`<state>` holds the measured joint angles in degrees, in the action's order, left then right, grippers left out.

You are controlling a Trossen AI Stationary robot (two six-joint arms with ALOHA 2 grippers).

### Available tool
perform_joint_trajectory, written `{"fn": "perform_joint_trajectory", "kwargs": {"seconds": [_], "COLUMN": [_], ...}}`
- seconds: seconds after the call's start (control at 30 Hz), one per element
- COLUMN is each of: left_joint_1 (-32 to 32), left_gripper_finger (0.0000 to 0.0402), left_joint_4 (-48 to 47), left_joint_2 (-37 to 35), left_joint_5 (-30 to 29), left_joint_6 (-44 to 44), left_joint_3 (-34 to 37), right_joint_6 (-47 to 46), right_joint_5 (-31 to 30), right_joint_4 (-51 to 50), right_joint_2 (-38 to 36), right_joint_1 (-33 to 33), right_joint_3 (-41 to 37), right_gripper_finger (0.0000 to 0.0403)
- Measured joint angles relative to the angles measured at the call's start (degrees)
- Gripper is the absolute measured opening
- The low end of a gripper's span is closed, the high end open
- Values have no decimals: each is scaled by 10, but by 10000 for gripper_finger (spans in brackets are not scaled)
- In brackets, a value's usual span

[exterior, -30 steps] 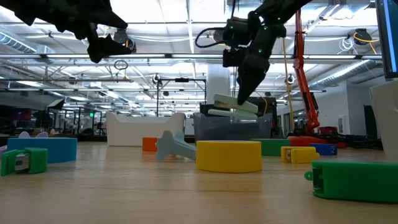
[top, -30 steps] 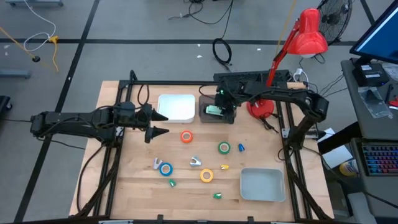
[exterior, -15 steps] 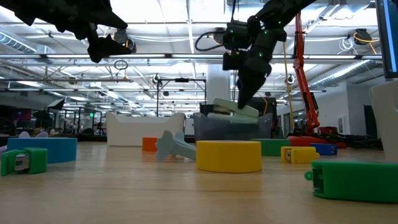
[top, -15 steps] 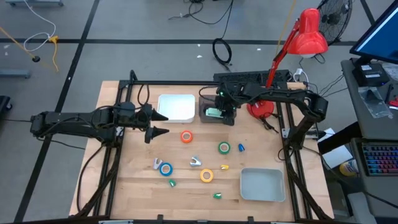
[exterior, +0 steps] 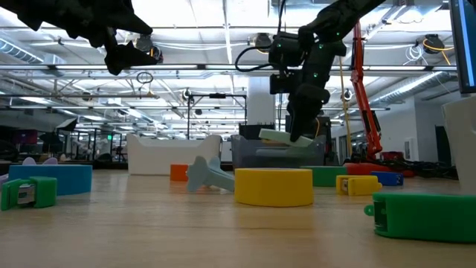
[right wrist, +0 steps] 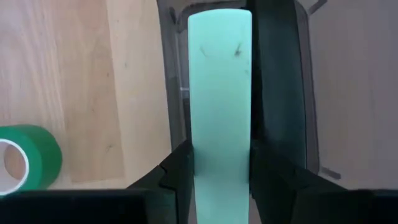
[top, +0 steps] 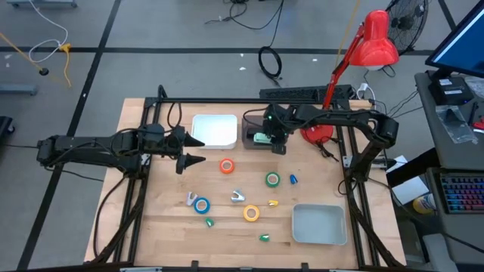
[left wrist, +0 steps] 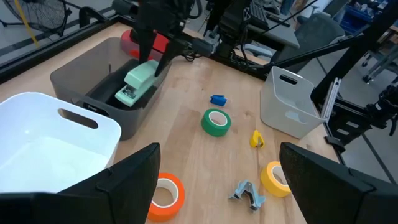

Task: Pick and place Stapler, Stapler remover, tape
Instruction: Put the light green stapler into the black bin, then put the blue stapler into the black bin

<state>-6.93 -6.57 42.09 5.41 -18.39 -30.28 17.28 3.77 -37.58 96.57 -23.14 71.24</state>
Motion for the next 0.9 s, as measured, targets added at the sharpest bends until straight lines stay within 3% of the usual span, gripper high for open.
{"fn": "perform_joint_trajectory", "kwargs": {"seconds": [0.47,0.67,0.9], "left_joint_1": [0,0,0], "left_gripper_finger": [333,333,333], "left_joint_4": [0,0,0], "left_joint_2": [0,0,0], "left_joint_5": [0,0,0], "left_joint_6": [-1,-1,0], "left_joint_3": [0,0,0], "right_joint_6": [41,45,45], "right_joint_5": [-6,-7,-8], "right_joint_4": [-4,-5,-8], "right_joint_2": [0,0,0], "right_joint_1": [12,11,11], "right_joint_3": [0,0,0], "right_gripper_finger": [119,156,157]}}
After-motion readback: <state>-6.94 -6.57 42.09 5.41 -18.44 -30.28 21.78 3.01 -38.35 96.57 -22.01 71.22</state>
